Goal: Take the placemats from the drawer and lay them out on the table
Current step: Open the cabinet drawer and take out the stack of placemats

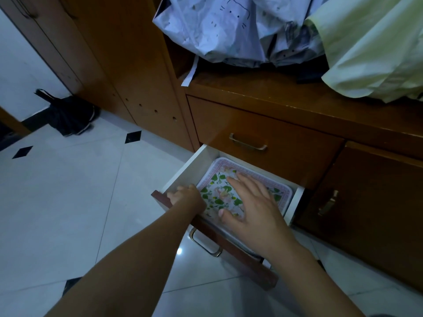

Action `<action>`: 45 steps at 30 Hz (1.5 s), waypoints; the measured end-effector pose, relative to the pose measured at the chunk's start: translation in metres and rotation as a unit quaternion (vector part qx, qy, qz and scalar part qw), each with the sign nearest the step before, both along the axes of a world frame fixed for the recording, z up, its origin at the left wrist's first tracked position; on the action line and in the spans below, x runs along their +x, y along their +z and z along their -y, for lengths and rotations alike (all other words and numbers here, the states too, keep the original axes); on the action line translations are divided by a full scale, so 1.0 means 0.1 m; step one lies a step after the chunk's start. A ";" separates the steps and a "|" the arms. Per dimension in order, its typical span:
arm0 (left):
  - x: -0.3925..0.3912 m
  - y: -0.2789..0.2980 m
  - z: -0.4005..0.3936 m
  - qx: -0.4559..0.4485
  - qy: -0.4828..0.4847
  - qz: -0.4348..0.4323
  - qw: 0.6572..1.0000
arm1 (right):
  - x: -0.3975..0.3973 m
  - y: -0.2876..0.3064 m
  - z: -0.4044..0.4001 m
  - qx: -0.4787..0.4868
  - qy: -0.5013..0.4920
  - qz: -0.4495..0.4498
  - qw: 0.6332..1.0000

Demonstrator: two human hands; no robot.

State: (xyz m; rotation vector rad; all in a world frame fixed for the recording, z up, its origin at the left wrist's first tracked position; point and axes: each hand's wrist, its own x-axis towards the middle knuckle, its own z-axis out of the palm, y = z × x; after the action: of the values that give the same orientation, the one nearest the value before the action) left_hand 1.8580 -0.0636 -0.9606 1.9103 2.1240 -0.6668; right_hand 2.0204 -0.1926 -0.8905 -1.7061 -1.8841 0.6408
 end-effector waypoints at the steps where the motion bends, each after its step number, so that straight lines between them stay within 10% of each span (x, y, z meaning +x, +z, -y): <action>1: 0.03 -0.04 0.02 -0.008 0.003 -0.009 1.000 | 0.00 0.00 0.01 -0.001 0.000 0.000 1.000; 8: -0.13 0.01 0.03 0.178 0.088 0.200 0.960 | 0.11 0.01 0.07 0.015 -0.007 -0.009 1.000; 13: 0.00 0.14 -0.09 0.050 0.379 0.533 0.755 | 0.15 0.03 0.06 0.023 -0.017 -0.015 0.999; 20: 0.06 0.33 0.05 -0.063 0.302 0.504 0.807 | 0.16 0.03 0.08 0.031 -0.017 -0.016 0.999; 27: 0.07 0.35 0.15 0.080 0.364 0.597 0.710 | 0.18 0.03 0.05 0.020 -0.027 -0.004 0.999; 33: 0.23 0.07 0.20 0.051 0.173 0.479 0.859 | 0.14 -0.04 0.04 0.010 -0.029 0.008 1.000; 36: 0.16 0.13 0.24 0.076 0.184 0.451 0.870 | 0.15 -0.06 0.03 0.013 -0.029 0.013 0.999; 45: -0.09 0.79 0.31 0.138 0.309 0.577 0.743 | 0.14 0.04 0.06 0.008 -0.011 0.032 0.999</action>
State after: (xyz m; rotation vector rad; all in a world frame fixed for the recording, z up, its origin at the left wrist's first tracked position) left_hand 1.8488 -0.0942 -0.8814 0.9875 1.7293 0.8262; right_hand 2.0345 -0.1983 -0.8867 -1.7530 -1.9071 0.5664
